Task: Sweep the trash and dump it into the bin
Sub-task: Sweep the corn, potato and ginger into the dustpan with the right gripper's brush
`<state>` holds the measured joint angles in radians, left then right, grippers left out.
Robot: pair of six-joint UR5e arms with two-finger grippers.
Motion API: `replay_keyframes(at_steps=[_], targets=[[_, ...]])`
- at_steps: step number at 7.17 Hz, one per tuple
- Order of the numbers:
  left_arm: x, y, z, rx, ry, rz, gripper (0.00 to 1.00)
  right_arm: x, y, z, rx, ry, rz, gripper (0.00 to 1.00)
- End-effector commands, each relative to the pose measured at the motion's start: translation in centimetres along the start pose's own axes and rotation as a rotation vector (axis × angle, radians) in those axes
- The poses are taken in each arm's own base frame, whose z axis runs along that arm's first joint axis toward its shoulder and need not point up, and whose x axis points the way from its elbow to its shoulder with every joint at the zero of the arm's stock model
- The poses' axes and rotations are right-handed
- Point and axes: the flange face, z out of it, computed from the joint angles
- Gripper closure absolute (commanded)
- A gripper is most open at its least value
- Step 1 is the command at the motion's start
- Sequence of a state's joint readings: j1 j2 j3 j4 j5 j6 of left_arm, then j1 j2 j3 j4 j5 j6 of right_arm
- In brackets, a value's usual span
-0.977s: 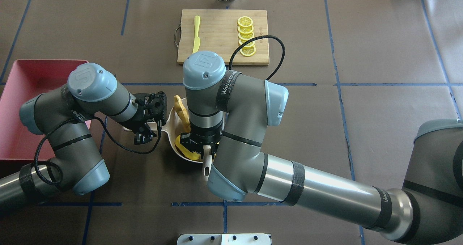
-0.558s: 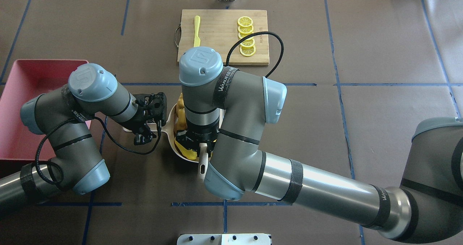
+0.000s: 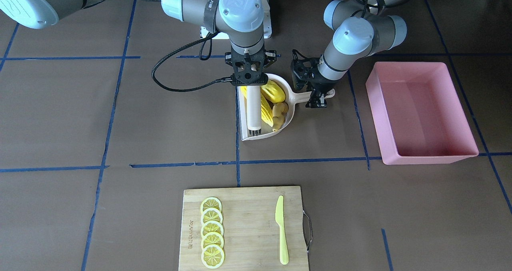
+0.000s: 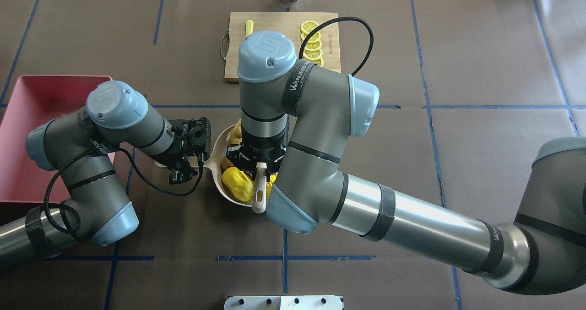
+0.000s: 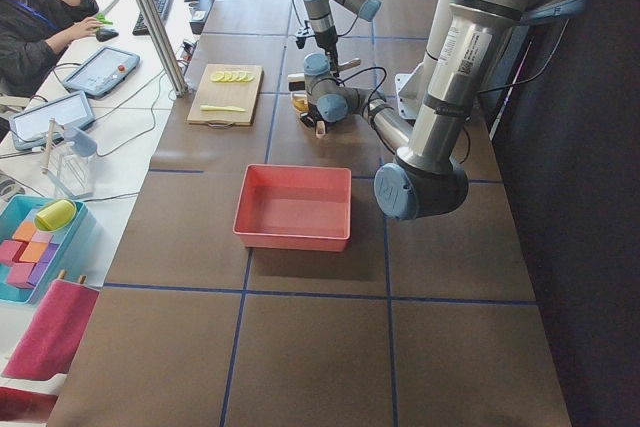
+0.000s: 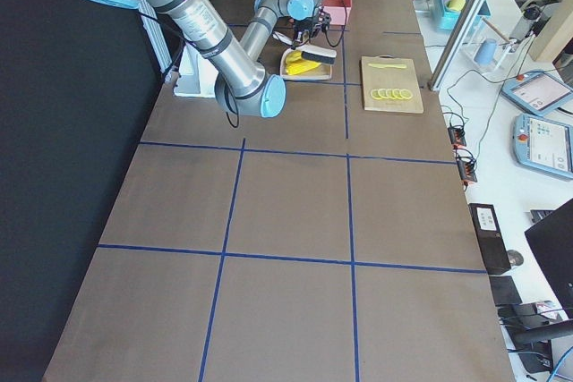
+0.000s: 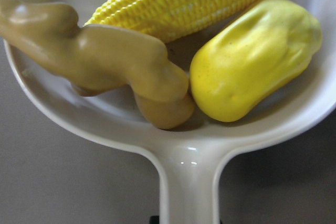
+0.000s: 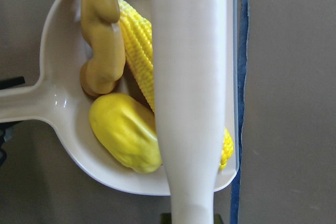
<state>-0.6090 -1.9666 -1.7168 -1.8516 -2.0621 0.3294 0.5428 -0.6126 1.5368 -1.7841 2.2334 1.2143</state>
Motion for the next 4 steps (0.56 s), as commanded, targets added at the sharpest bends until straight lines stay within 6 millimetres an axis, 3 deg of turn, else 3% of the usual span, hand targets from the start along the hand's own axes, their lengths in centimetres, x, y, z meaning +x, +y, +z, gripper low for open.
replay_keyframes(at_steps=[1,4], targets=[[0.6,-0.1,-0.3,0.027,0.065,-0.002,1.00,1.6,-0.6,-3.5,0.011,-0.036,0.015,1.00],[-0.5,0.0,-1.6,0.052,0.053,-0.012,1.00,5.3,-1.0,-5.4,0.038,-0.040,0.042,1.00]])
